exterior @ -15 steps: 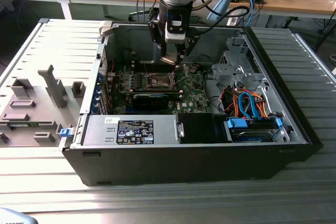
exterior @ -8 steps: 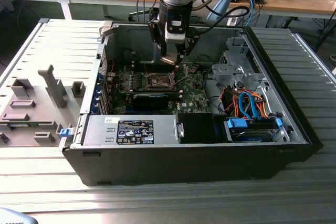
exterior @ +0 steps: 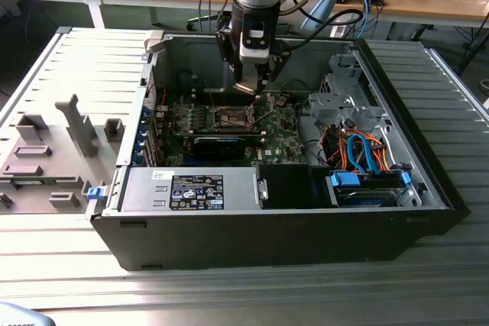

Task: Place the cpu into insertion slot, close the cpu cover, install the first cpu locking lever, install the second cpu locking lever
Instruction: 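Place the cpu into insertion slot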

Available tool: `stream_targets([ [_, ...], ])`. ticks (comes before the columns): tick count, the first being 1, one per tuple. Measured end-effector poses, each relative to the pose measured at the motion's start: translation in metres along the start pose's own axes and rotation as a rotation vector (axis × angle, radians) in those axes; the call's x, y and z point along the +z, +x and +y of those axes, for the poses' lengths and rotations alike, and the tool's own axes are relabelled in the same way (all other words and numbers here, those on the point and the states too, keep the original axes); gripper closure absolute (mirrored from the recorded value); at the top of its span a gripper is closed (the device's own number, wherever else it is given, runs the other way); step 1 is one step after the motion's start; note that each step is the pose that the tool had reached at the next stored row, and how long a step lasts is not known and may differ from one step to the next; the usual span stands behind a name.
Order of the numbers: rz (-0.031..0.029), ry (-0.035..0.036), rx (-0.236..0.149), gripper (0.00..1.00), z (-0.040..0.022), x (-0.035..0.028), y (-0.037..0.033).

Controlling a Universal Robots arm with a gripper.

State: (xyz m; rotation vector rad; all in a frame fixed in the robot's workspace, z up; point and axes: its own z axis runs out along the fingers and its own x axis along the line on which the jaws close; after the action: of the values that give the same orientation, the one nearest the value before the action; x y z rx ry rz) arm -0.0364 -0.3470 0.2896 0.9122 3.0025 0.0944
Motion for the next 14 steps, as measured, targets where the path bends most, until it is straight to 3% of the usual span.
stream_targets([
  [14, -0.0004, -0.0001, 0.008, 0.45, 0.0, 0.0, 0.0],
])
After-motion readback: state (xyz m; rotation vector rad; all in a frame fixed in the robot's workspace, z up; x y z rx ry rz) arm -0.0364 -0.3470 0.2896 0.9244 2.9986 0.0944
